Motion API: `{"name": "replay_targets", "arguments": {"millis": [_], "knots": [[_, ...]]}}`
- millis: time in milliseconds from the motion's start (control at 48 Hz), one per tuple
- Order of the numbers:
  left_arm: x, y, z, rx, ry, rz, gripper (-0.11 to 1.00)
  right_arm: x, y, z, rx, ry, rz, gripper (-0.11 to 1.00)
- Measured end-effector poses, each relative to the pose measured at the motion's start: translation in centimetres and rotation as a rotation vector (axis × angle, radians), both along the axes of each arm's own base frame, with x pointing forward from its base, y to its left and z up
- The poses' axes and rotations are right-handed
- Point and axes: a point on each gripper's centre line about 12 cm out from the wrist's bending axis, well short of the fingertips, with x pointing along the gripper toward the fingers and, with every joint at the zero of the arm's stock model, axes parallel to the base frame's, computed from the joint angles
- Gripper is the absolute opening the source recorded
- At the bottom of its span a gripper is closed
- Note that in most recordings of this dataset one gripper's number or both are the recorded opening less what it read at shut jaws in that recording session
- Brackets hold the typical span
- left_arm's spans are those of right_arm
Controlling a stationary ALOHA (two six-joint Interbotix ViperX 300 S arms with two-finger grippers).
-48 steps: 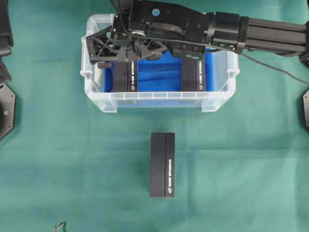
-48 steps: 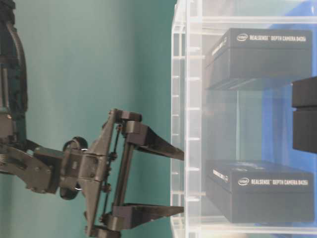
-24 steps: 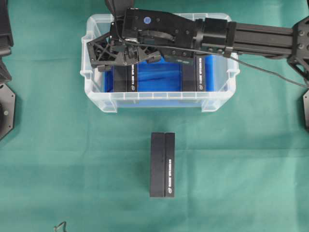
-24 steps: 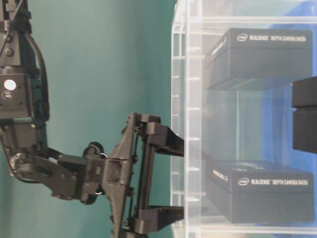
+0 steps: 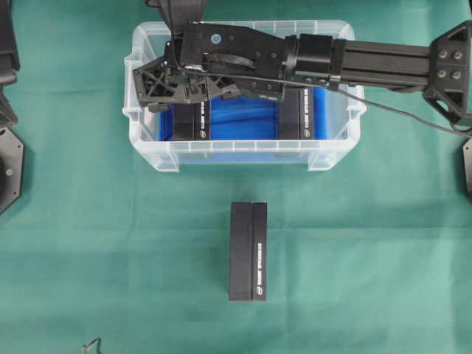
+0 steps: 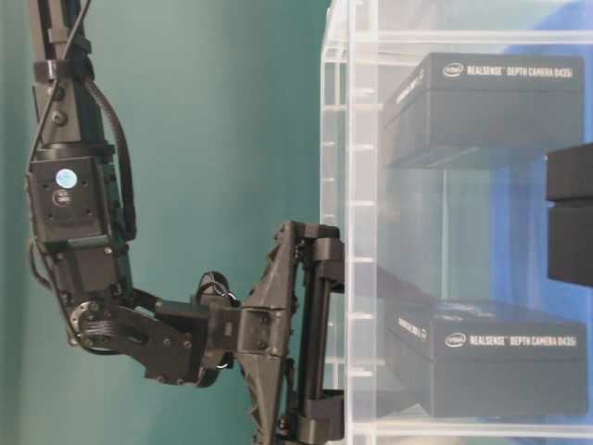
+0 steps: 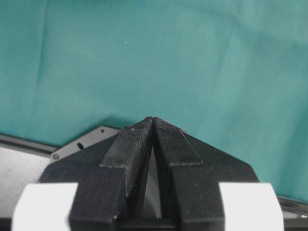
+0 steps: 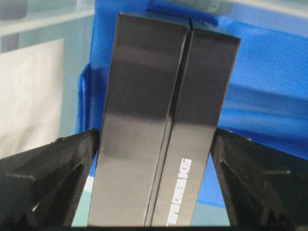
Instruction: Take the box out of the case with the right arm.
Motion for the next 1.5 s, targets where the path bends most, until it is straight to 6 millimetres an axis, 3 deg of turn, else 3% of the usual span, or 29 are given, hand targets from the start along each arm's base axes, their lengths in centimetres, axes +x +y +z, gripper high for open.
{"name": "replay_targets", "arguments": {"millis": [687, 749, 874, 1499], "knots": [[-0.34, 0.00, 0.26, 0.000, -0.014, 0.001, 0.11, 0.04, 0.09, -0.71, 0.013, 0.002, -0.017, 0.95], [-0.38, 0.01, 0.28, 0.001, -0.015, 0.002, 0.11, 0.04, 0.10, -0.72, 0.016, 0.001, -0.023, 0.91], [-0.38, -0.01, 0.28, 0.000, -0.015, 0.001, 0.11, -0.05, 0.11, -0.74, 0.025, 0.003, -0.061, 0.72], [-0.38, -0.01, 0.28, 0.000, -0.015, 0.001, 0.11, -0.28, 0.15, -0.84, 0.033, 0.020, -0.087, 0.72]]}}
